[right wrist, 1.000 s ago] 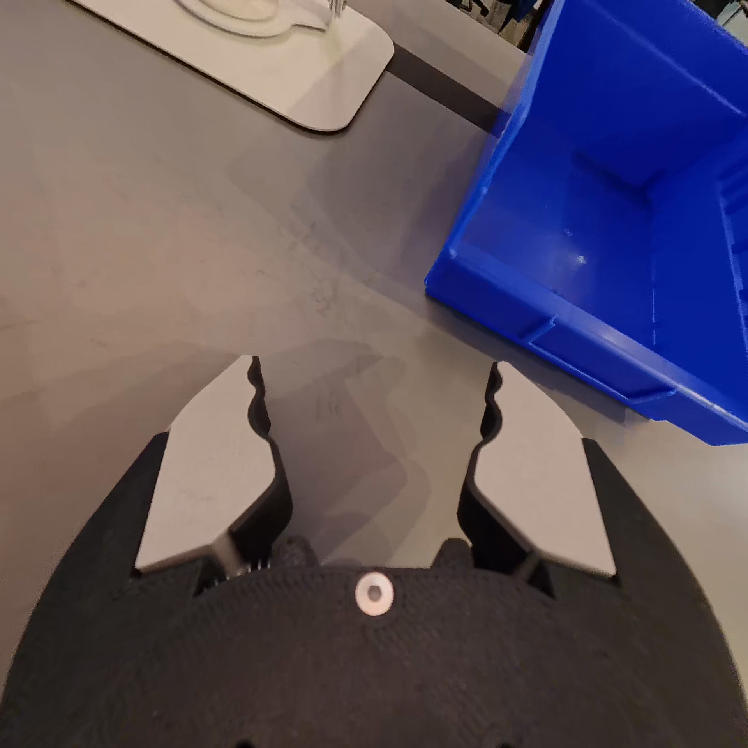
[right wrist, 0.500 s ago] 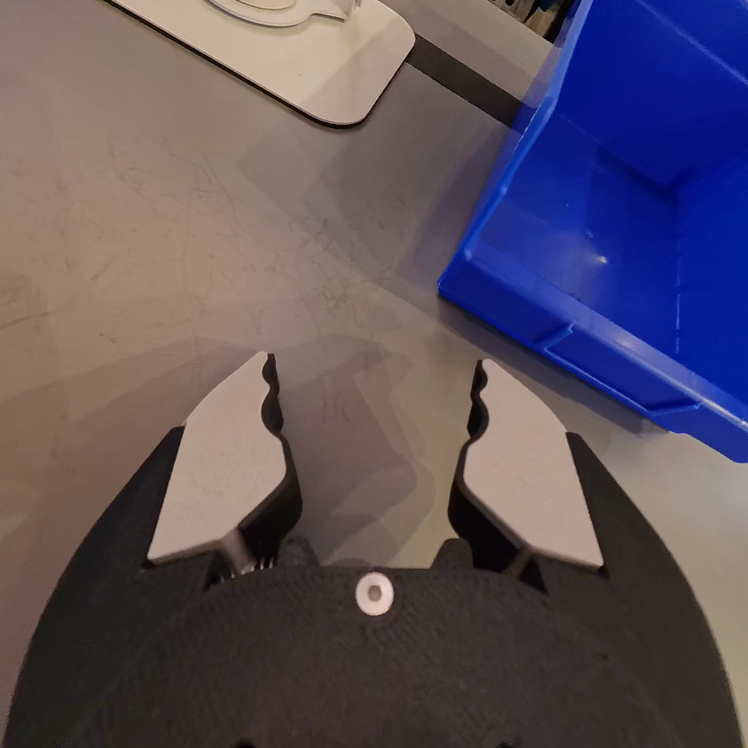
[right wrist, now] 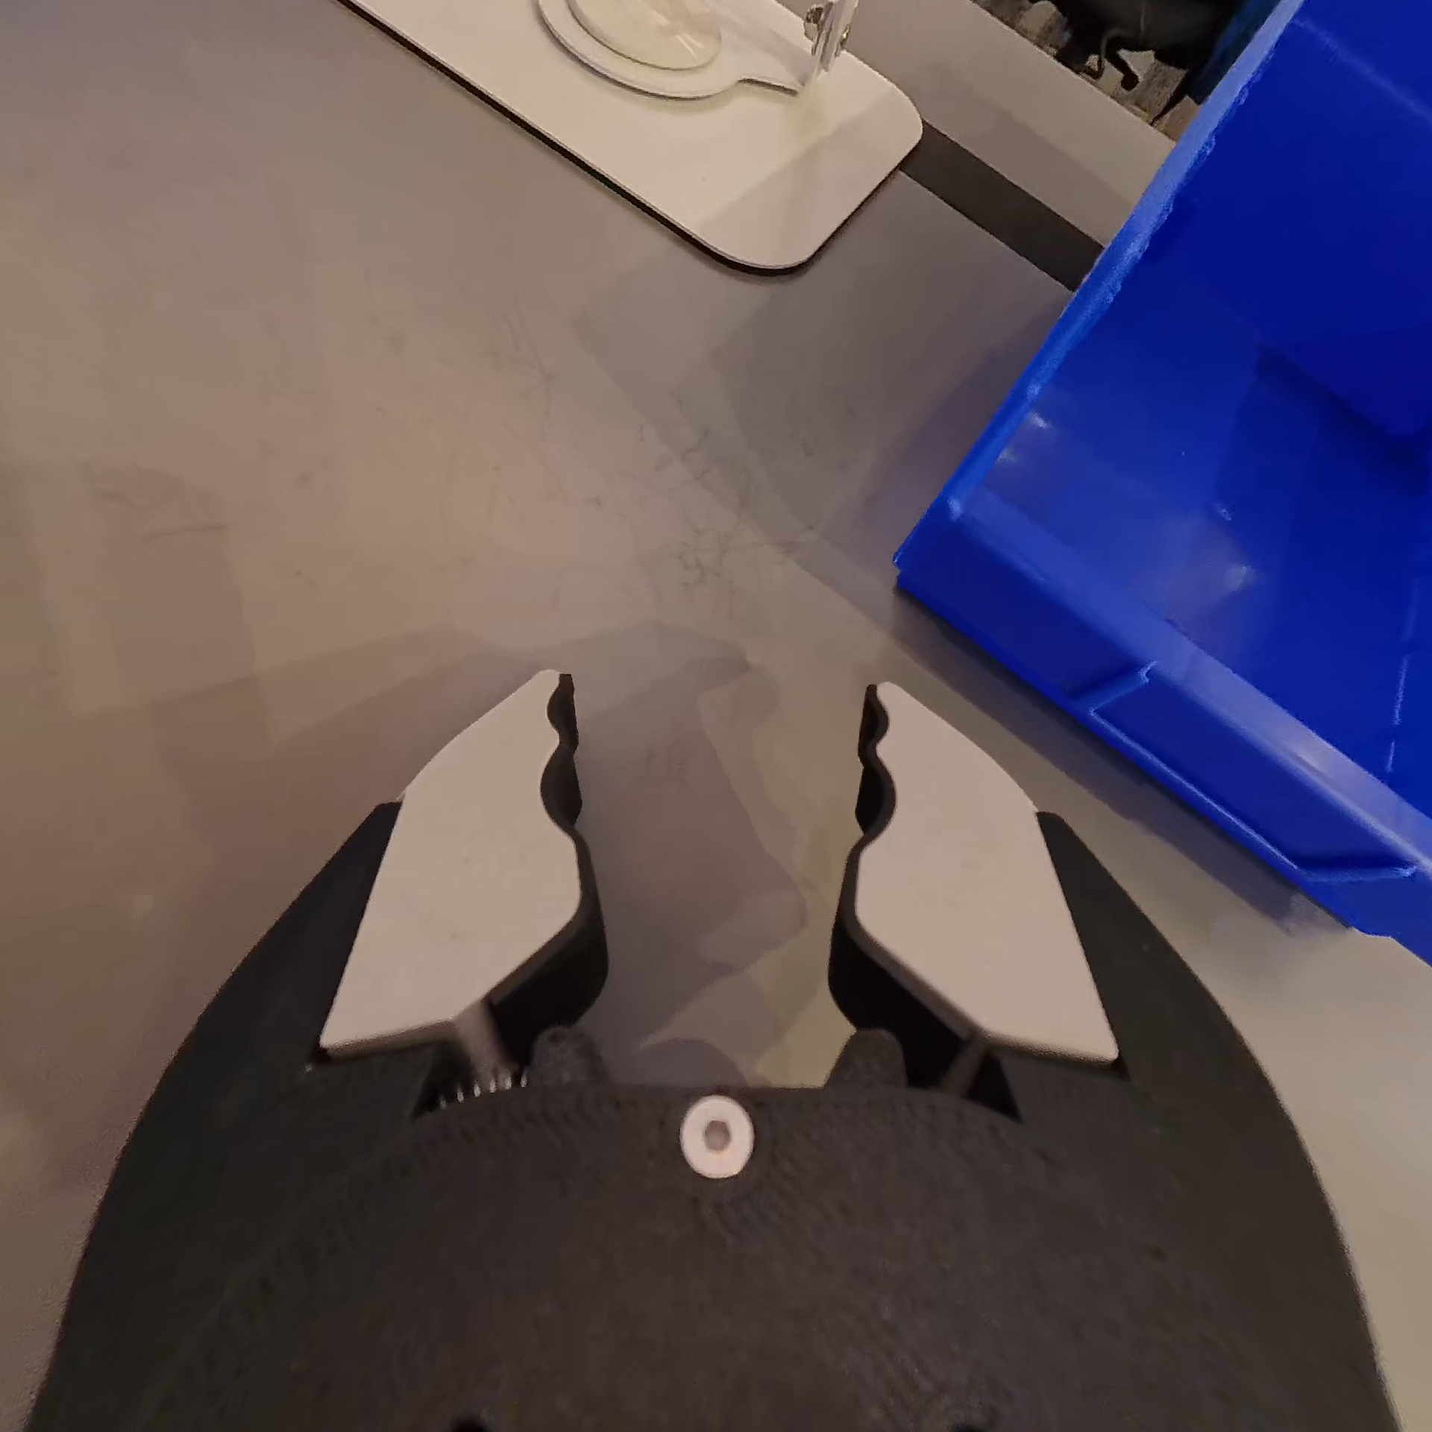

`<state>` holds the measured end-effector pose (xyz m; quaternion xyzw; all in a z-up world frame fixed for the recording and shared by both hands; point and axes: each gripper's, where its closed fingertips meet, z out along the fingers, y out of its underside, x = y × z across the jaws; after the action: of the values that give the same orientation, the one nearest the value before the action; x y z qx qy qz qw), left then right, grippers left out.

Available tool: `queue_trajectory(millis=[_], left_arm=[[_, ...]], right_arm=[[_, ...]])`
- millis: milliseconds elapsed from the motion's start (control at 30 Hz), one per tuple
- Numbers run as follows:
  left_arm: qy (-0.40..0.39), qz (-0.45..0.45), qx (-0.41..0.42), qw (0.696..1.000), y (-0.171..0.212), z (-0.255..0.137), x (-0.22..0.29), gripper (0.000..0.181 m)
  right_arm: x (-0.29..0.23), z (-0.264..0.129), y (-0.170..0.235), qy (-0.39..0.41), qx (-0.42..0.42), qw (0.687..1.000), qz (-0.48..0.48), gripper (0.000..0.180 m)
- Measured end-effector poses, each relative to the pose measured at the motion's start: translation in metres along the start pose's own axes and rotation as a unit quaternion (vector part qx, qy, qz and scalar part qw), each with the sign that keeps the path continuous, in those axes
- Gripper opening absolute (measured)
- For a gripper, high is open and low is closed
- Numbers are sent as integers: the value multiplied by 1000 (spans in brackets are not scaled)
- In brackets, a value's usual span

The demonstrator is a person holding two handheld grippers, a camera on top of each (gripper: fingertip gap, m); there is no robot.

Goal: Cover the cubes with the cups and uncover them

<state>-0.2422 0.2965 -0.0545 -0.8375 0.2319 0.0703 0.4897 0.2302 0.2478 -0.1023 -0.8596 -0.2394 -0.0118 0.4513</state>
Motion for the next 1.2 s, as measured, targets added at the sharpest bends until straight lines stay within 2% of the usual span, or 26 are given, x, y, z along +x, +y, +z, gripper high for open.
queue_trajectory(millis=[100, 233, 367, 433, 500, 667, 967, 1067, 1200], left_arm=[[-8, 26, 15, 1000, -38, 1, -10, 76], [21, -13, -36, 999, -60, 24, -19, 69], [39, -48, -105, 993, -55, 56, -22, 68], [48, -70, -119, 989, -54, 67, -21, 54], [49, -94, -144, 984, -49, 79, -21, 55], [45, -100, -201, 973, -30, 101, -14, 71], [63, -150, -225, 961, -26, 110, -15, 59], [83, -162, -232, 956, -26, 111, -9, 48], [96, -165, -256, 948, -24, 111, -4, 51]], right_arm=[[-2, -1, 0, -9, 2, 1000, 0, 70], [-2, -2, -2, -16, 8, 1000, 8, 65], [-2, -4, -3, -20, 16, 1000, 12, 64], [-2, -4, -3, -18, 17, 1000, 9, 63], [-1, -4, -4, -15, 18, 1000, 9, 63], [-2, -4, -4, -14, 19, 1000, 5, 62], [-2, -5, -5, -13, 24, 1000, 5, 60], [-1, -5, -5, -13, 24, 1000, 5, 59], [-2, -5, -5, -13, 24, 1000, 5, 59]])
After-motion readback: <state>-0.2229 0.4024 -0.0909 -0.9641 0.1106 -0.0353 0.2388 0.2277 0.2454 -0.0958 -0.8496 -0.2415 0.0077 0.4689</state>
